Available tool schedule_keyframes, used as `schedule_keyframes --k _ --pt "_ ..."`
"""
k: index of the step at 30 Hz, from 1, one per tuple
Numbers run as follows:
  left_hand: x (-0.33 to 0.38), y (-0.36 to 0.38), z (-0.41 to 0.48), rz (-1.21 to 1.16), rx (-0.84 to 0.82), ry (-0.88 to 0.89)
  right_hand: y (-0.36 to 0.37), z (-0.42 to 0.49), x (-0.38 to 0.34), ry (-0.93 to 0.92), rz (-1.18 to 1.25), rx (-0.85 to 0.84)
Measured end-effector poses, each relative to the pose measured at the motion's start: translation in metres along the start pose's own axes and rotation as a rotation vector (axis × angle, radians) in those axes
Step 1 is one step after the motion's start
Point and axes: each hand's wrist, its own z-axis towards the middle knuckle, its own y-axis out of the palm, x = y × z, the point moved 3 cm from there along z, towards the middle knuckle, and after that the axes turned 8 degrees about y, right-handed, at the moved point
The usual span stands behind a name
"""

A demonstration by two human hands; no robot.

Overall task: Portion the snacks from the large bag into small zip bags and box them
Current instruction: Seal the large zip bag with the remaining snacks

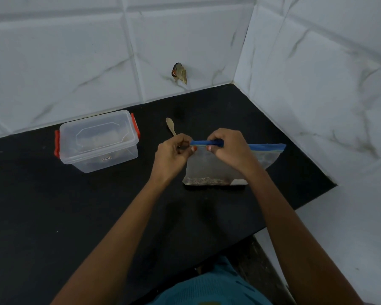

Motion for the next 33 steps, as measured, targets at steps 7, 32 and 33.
schedule_keyframes --k 7,32,33 --pt "0.002 -0.001 0.0 -0.059 -0.017 -0.028 0.001 0.002 -0.002 -0.01 -0.059 0.008" --pt "0.025 0.014 0.011 0.378 -0.046 0.226 -0.014 -0.001 0.021 -0.05 -0.128 0.081" --pt "0.027 0.016 0.014 0.479 -0.088 0.259 -0.014 -0.001 0.021 -0.055 -0.124 0.079"
